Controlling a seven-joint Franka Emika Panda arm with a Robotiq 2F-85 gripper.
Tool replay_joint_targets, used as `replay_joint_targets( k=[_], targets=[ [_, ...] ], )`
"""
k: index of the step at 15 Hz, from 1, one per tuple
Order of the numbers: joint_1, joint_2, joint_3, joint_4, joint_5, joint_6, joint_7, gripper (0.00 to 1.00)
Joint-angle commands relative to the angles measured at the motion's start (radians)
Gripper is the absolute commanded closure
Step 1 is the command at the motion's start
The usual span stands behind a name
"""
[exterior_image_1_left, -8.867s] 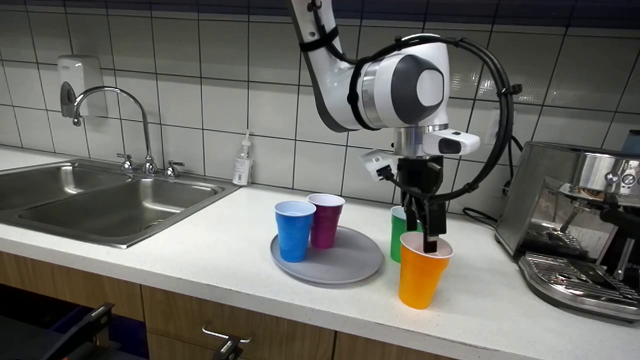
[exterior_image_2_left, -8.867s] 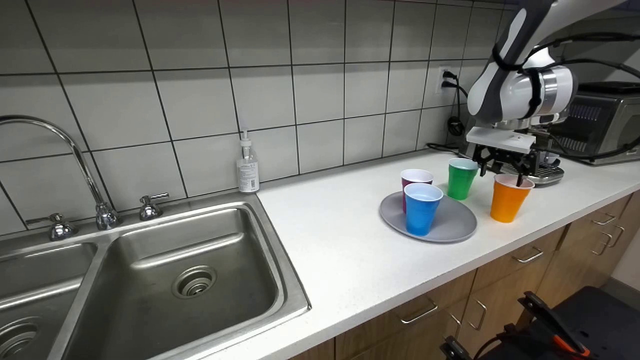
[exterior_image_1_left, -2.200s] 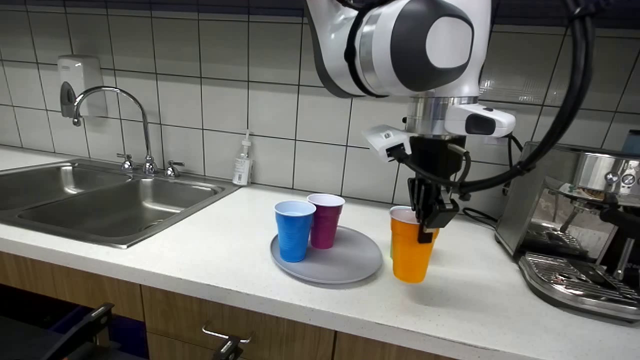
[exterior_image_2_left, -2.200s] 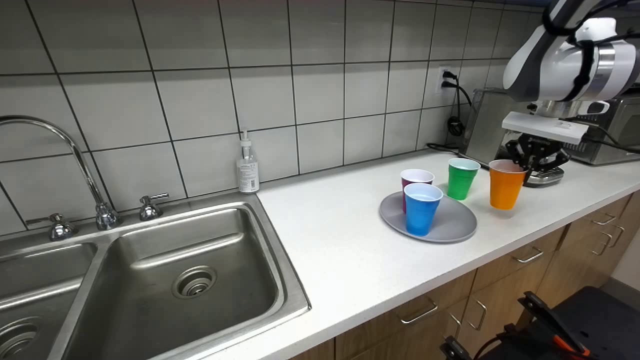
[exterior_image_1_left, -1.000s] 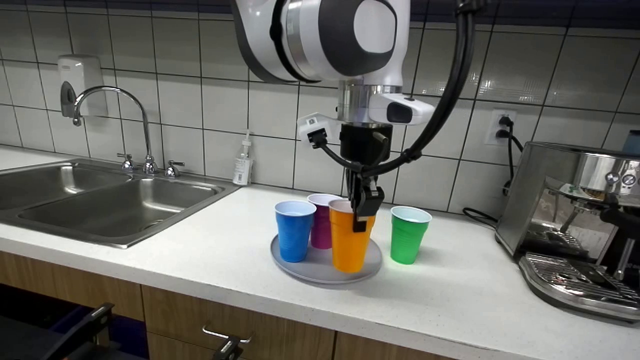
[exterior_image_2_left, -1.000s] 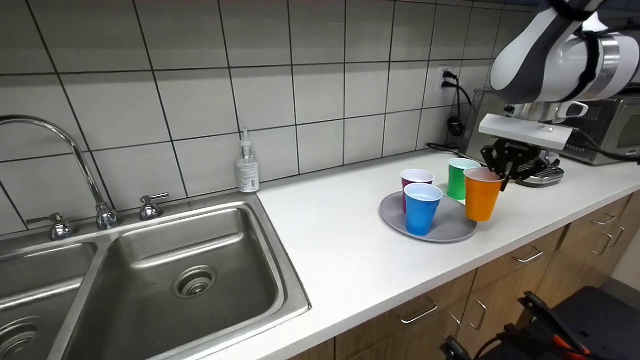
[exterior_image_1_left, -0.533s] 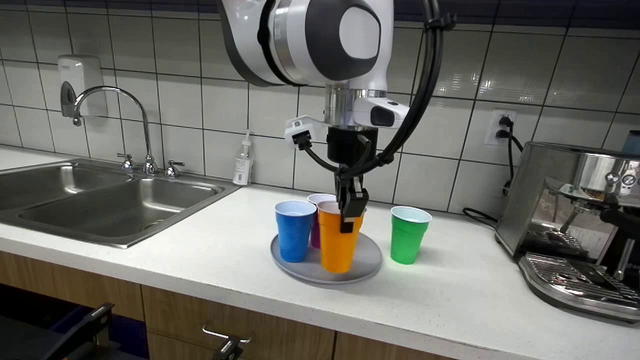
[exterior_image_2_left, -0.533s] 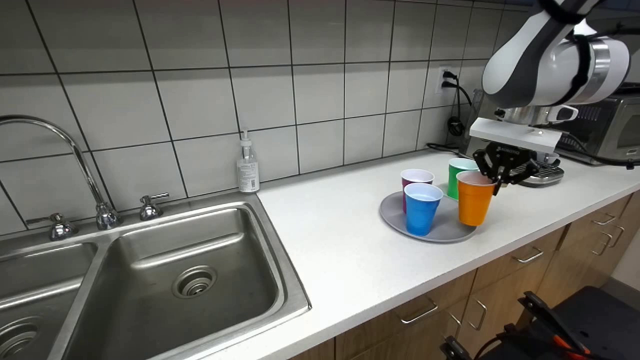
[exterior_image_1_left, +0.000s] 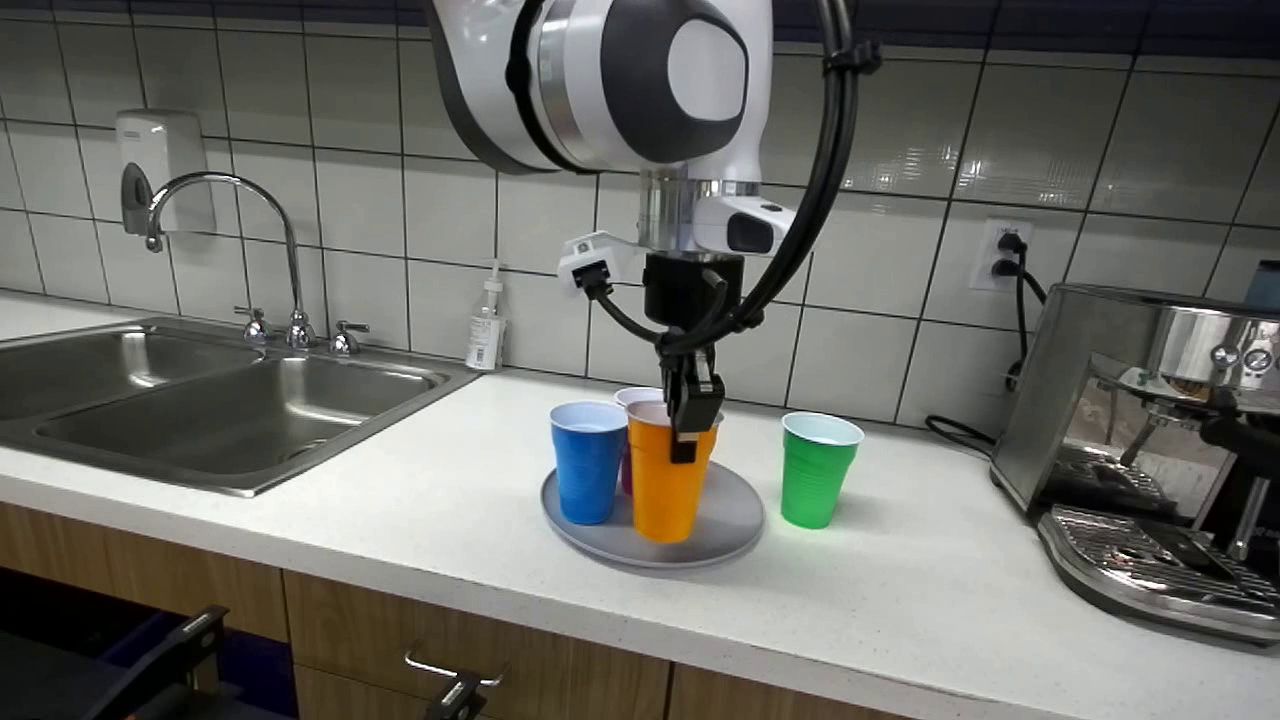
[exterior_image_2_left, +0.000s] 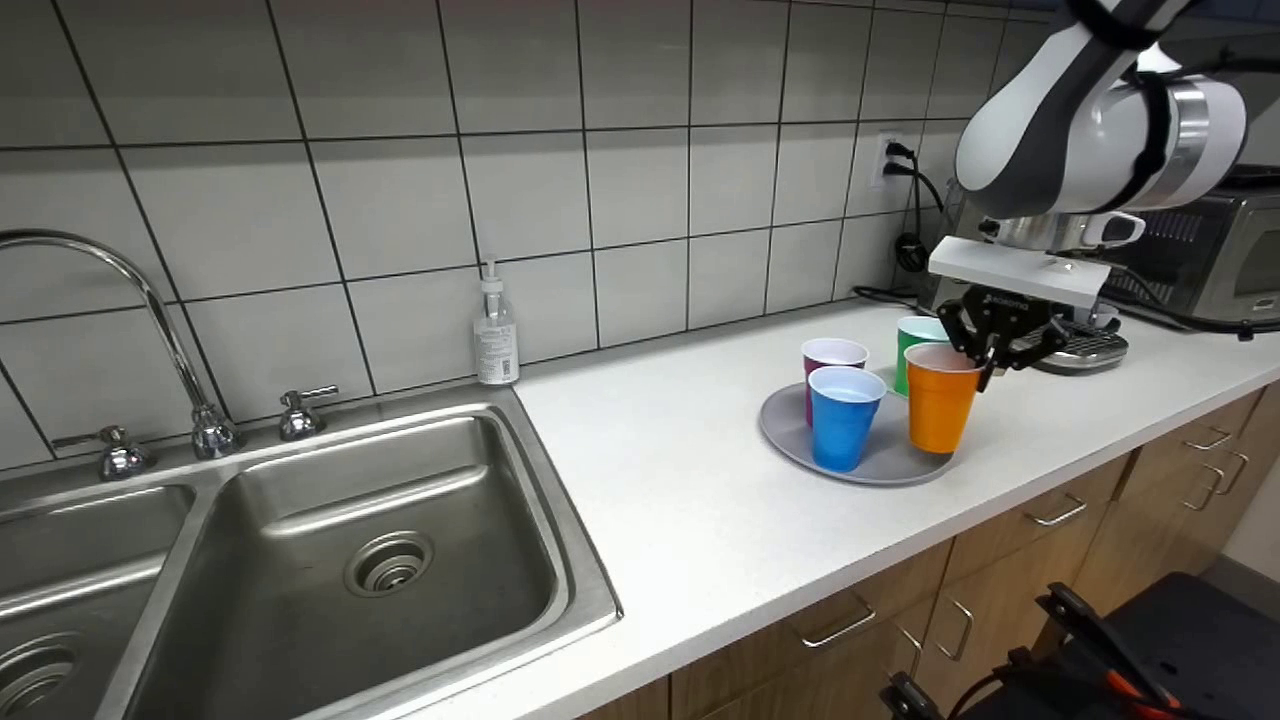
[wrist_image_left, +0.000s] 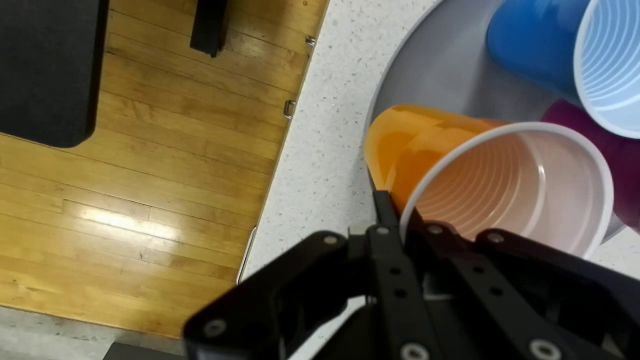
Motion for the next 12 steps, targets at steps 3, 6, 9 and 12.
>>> replay_joint_targets(
  k=[3,6,9,12],
  targets=[
    [0.006,0.018,0.013,0.017,-0.004,0.001,0.038,0.99],
    [0.010,0.030,0.013,0.025,0.001,0.003,0.039,0.99],
    [0.016,0.044,0.013,0.035,-0.005,0.009,0.047,0.99],
    [0.025,0.062,0.009,0.049,0.003,0.008,0.049,0.99]
  ],
)
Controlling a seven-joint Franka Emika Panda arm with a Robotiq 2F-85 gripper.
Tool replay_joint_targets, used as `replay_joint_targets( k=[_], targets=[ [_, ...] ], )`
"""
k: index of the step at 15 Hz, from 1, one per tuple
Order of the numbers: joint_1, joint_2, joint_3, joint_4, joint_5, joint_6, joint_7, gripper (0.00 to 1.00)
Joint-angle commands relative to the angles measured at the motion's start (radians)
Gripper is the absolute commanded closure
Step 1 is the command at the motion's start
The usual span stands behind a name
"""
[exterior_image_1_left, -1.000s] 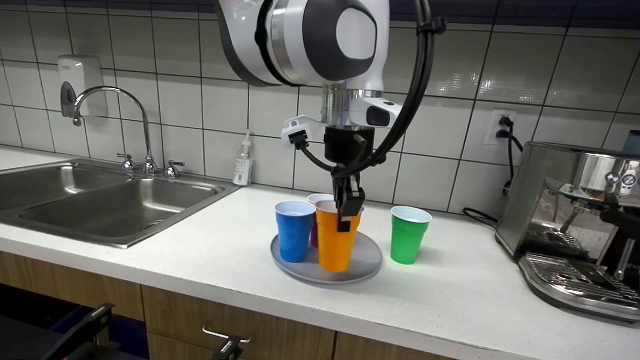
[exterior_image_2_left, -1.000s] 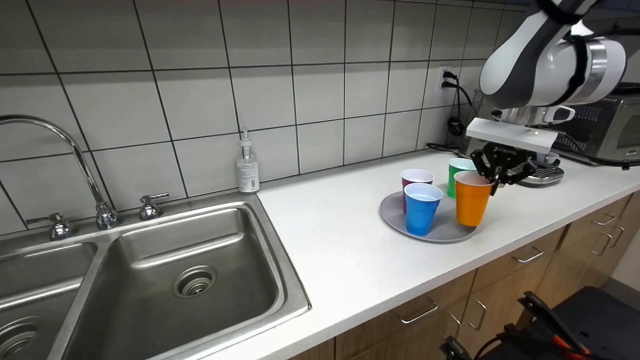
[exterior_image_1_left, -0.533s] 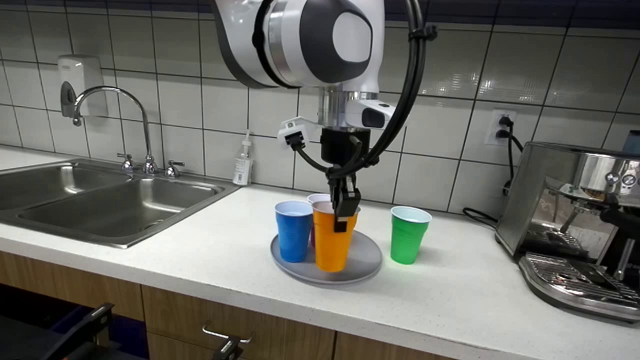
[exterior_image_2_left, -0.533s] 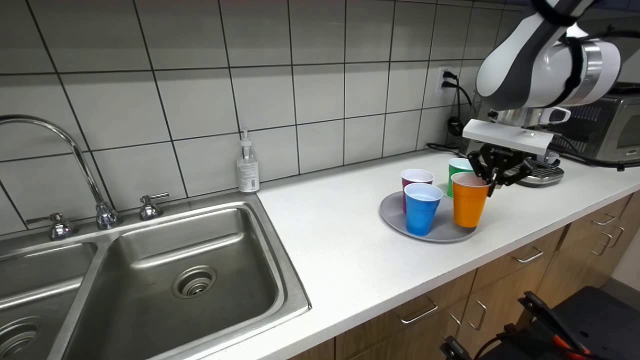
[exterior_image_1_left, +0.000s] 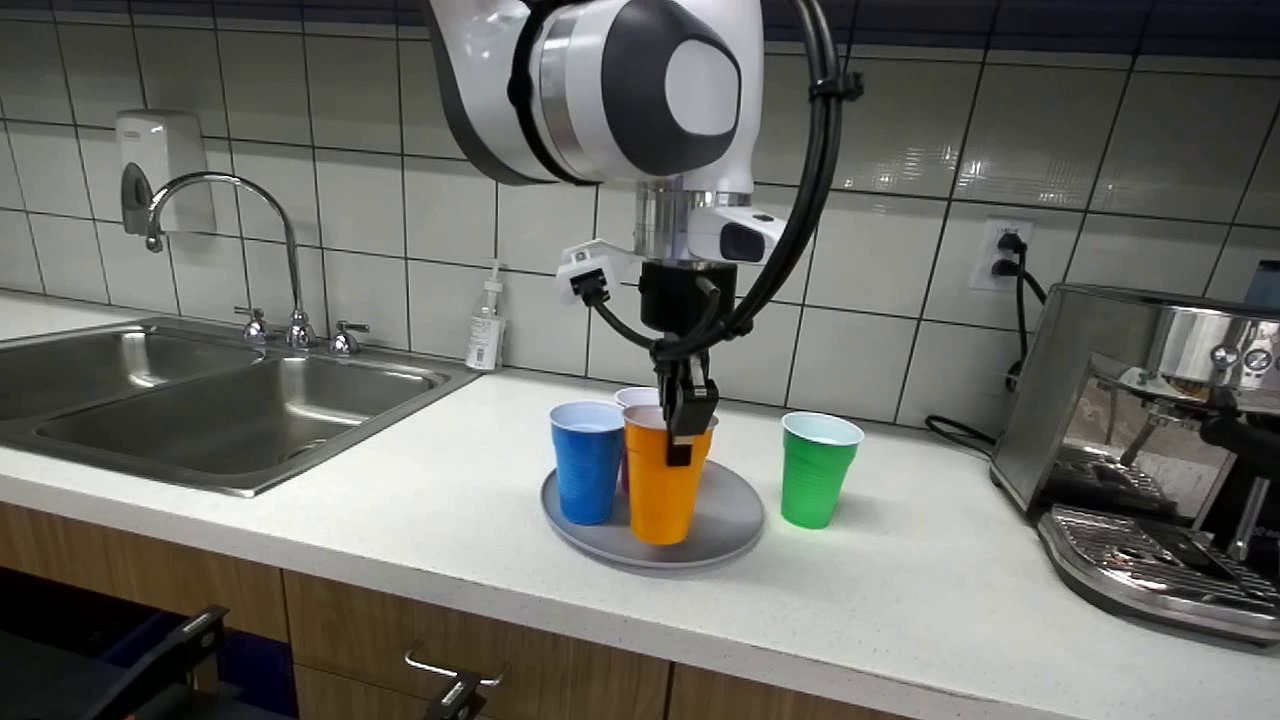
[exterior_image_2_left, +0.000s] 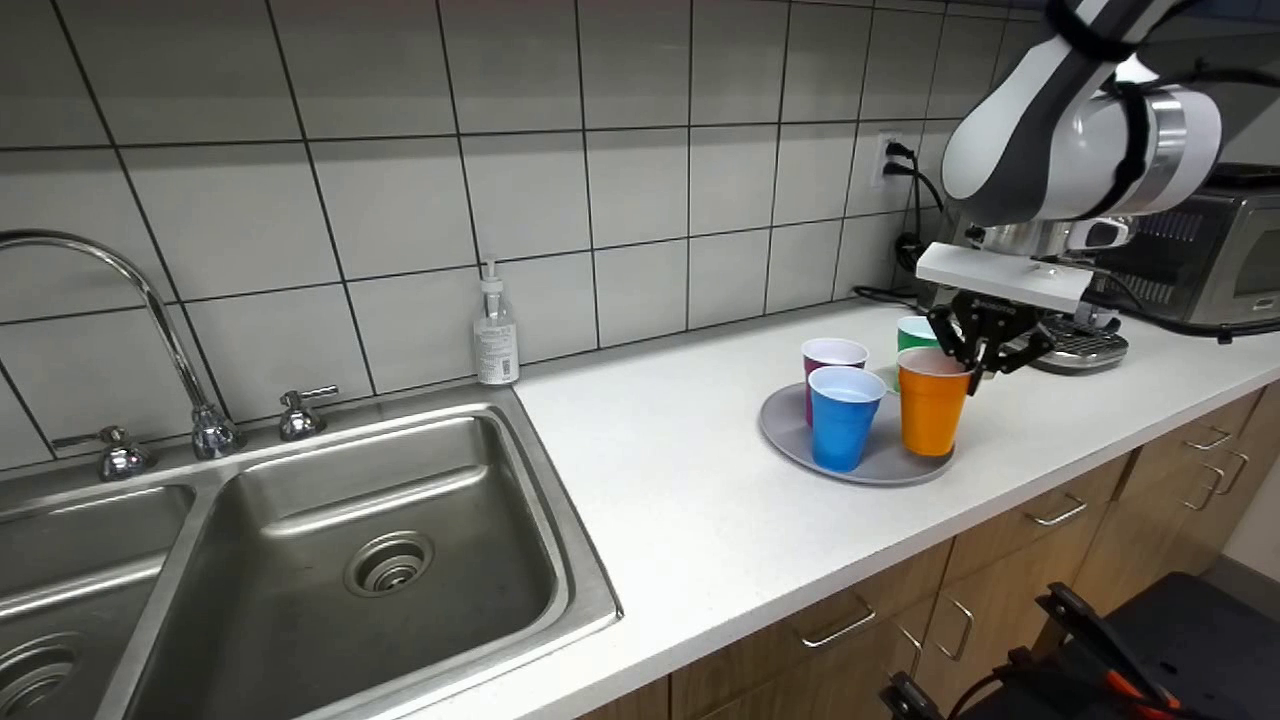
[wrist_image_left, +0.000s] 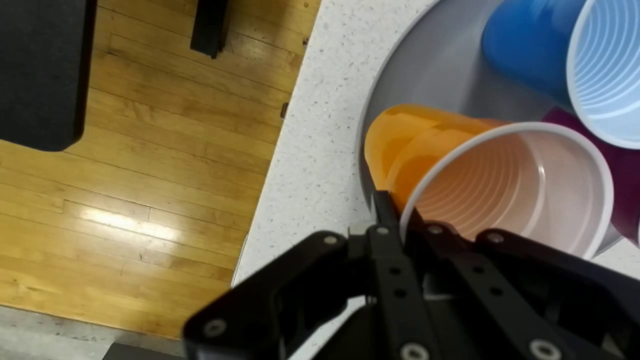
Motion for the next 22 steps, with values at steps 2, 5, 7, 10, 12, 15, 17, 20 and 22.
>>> replay_joint_targets(
  k=[2,5,7,10,12,15,17,20,22],
  targets=[
    [0.011,0.038,0.005,0.038,0.006,0.001,0.032,0.99],
    [0.018,0.057,0.002,0.053,0.015,0.000,0.029,0.99],
    [0.023,0.068,0.002,0.061,0.019,-0.001,0.026,0.99],
    [0.031,0.084,0.000,0.072,0.025,-0.002,0.024,0.99],
    [0.037,0.095,-0.002,0.078,0.029,-0.002,0.022,0.99],
    [0.042,0.110,-0.004,0.086,0.043,0.000,0.020,0.99],
    [0.044,0.120,-0.005,0.090,0.062,-0.001,0.016,0.99],
    [0.048,0.130,-0.005,0.095,0.090,-0.001,0.011,0.99],
    [0.049,0.137,-0.006,0.099,0.106,-0.001,0.010,0.99]
  ],
)
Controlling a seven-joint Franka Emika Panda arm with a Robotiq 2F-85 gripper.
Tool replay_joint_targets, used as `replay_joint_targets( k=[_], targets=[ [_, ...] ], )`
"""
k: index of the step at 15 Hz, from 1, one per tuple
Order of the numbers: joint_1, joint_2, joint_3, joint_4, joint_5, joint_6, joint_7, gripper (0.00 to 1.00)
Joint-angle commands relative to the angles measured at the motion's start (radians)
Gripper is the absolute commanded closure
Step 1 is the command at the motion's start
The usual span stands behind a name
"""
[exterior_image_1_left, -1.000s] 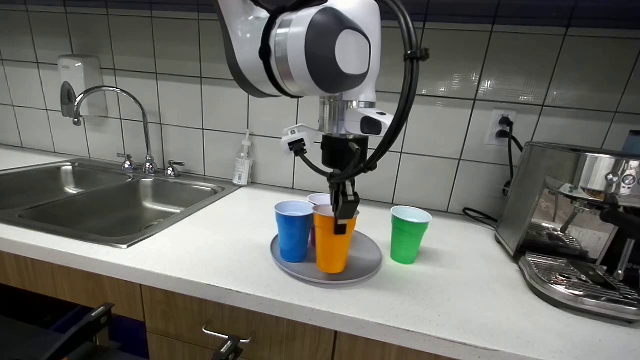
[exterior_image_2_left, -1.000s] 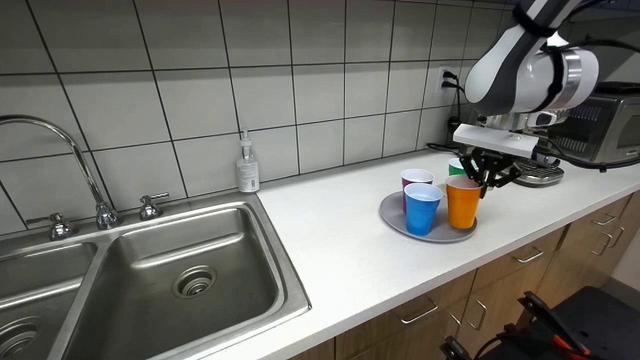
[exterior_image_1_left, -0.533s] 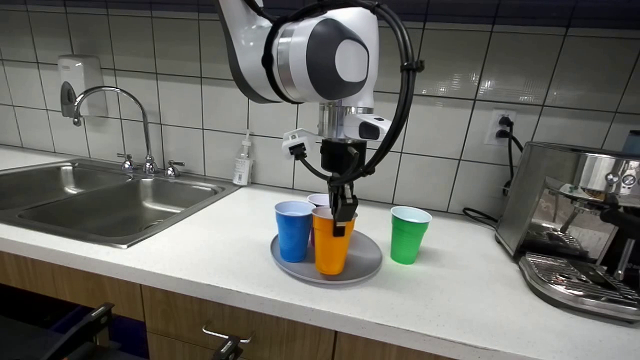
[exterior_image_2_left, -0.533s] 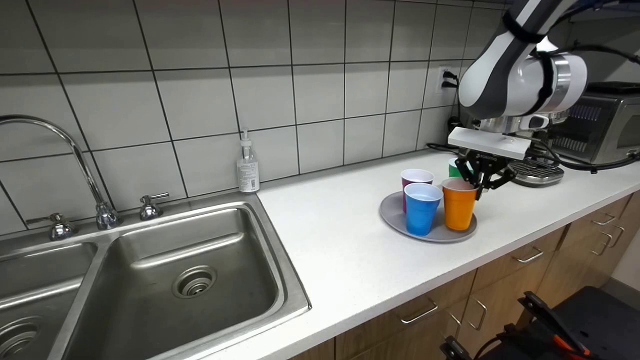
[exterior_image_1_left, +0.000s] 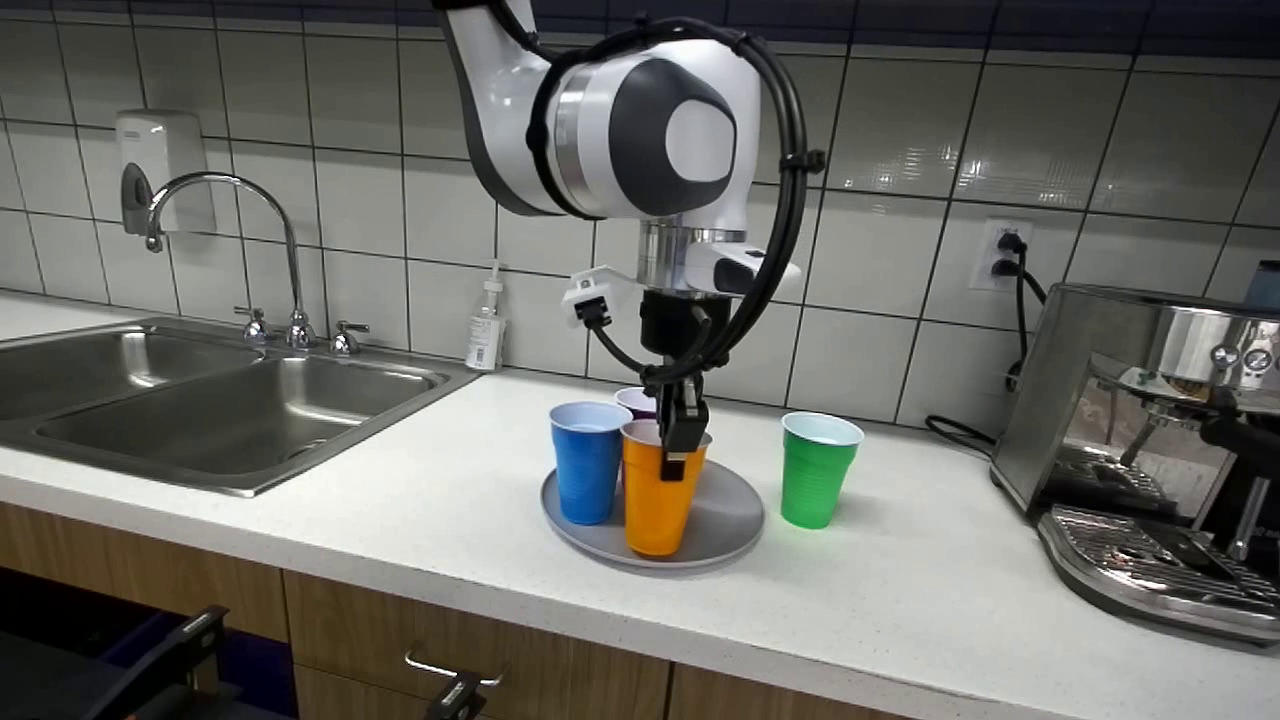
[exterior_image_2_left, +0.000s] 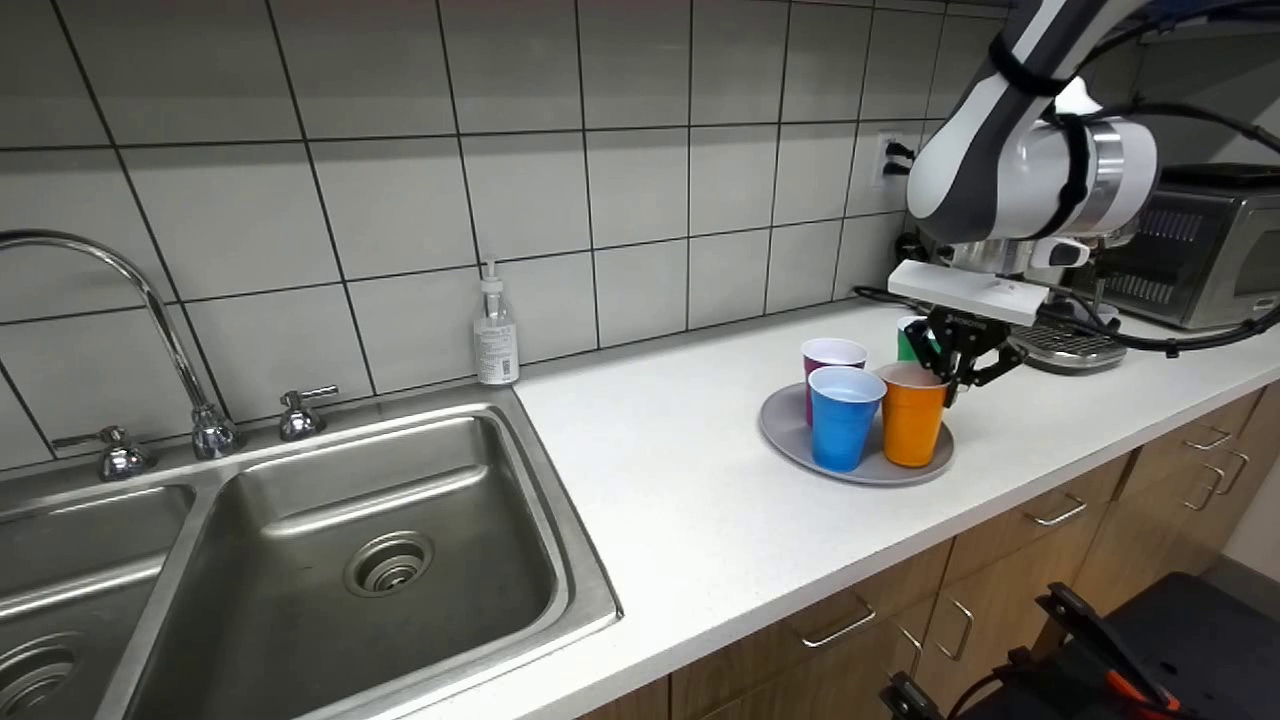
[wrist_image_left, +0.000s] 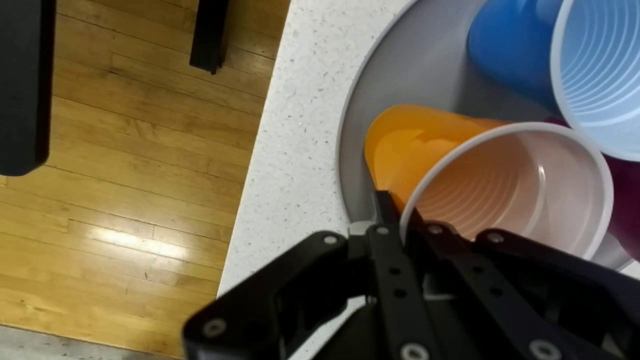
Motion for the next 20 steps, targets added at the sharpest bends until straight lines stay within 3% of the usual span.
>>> replay_joint_targets(
  k=[1,20],
  targets=[
    [0.011,0.021,-0.007,0.025,0.040,-0.001,0.000,0.99],
    [0.009,0.066,-0.009,0.059,0.130,0.017,-0.017,0.99]
  ],
)
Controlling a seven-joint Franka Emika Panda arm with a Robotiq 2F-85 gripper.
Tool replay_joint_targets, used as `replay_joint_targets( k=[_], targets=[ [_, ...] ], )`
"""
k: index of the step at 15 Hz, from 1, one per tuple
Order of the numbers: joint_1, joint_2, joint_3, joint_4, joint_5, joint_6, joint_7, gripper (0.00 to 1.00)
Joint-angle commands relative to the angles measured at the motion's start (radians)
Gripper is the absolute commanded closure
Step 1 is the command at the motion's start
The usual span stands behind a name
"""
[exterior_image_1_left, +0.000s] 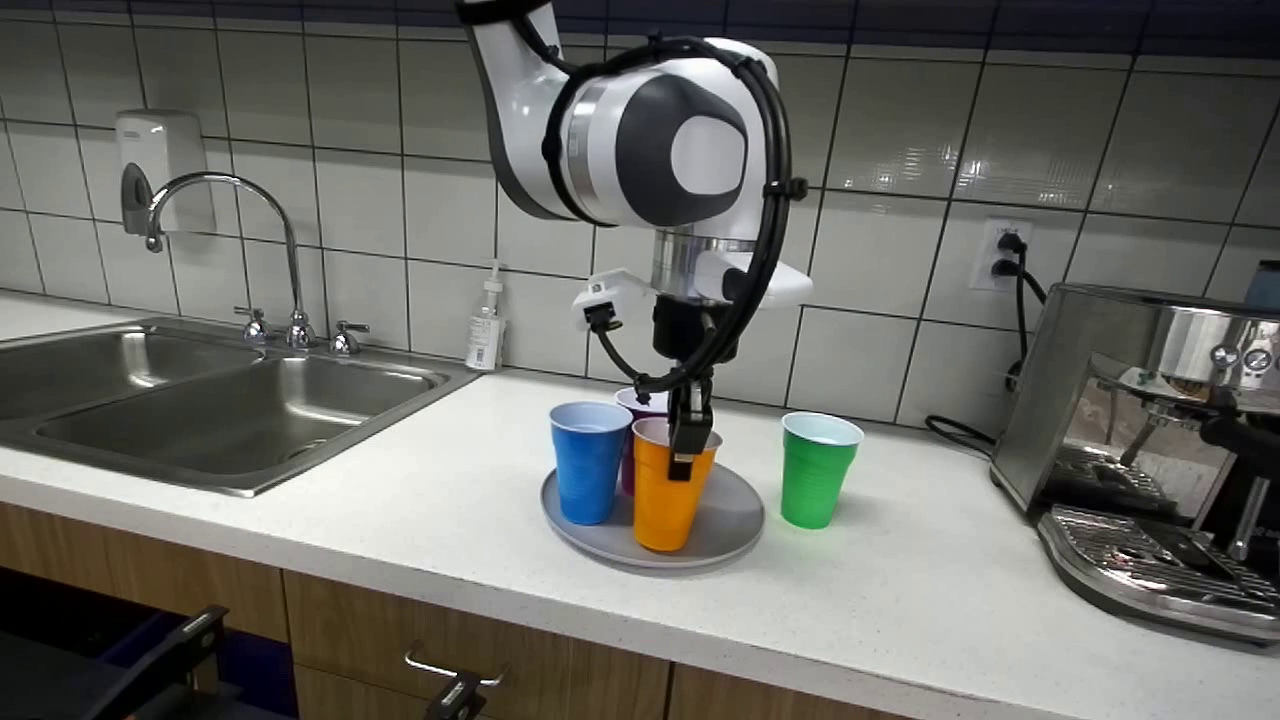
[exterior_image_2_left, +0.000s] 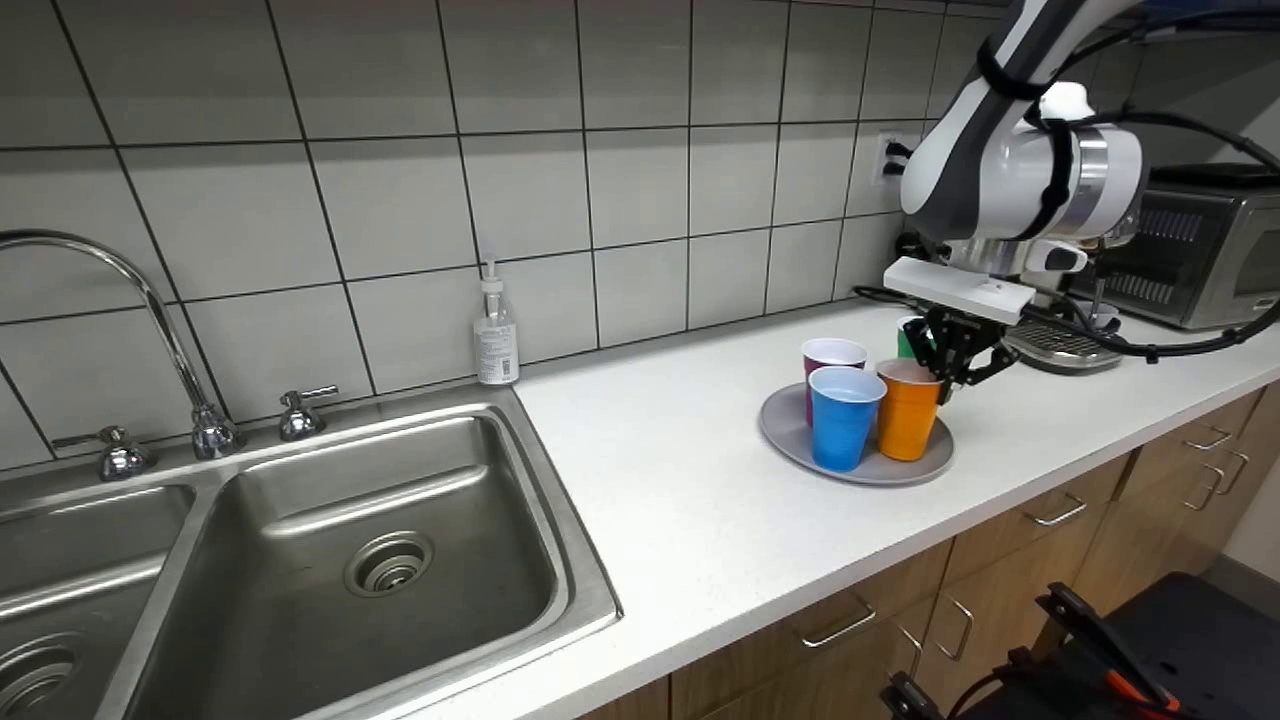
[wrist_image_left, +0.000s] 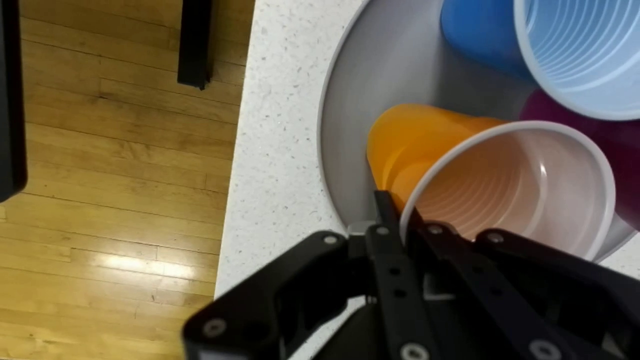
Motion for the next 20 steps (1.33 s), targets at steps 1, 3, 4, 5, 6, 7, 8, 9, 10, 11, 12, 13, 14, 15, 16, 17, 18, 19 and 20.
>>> replay_joint_targets(
  k=[1,3,4,5,6,7,8,9,10,11,12,13,14,15,16,17,18,19,20],
  targets=[
    [0.008,0.028,-0.004,0.022,0.040,0.014,-0.018,0.99],
    [0.009,0.034,-0.004,0.026,0.047,0.015,-0.018,0.99],
    [0.009,0.037,-0.003,0.028,0.051,0.015,-0.018,0.99],
    [0.010,0.040,-0.003,0.031,0.052,0.015,-0.018,0.99],
    [0.010,0.042,-0.003,0.033,0.053,0.015,-0.019,0.99],
    [0.010,0.044,-0.003,0.036,0.053,0.013,-0.019,0.99],
    [0.011,0.045,-0.004,0.037,0.051,0.013,-0.018,0.99],
    [0.012,0.045,-0.004,0.038,0.050,0.012,-0.018,0.71],
    [0.012,0.045,-0.004,0.038,0.050,0.012,-0.018,0.70],
    [0.012,0.046,-0.005,0.038,0.049,0.011,-0.017,0.63],
    [0.013,0.048,-0.006,0.037,0.048,0.010,-0.017,0.56],
    [0.014,0.050,-0.008,0.038,0.045,0.008,-0.016,0.48],
    [0.015,0.052,-0.009,0.037,0.043,0.006,-0.015,0.42],
    [0.016,0.053,-0.011,0.036,0.040,0.005,-0.015,0.33],
    [0.016,0.052,-0.012,0.035,0.038,0.005,-0.015,0.27],
    [0.017,0.048,-0.013,0.032,0.038,0.004,-0.016,0.18],
    [0.017,0.044,-0.014,0.029,0.034,0.005,-0.015,0.12],
    [0.017,0.037,-0.015,0.025,0.034,0.005,-0.016,0.03],
    [0.017,0.033,-0.016,0.022,0.034,0.006,-0.016,0.01]
  ],
)
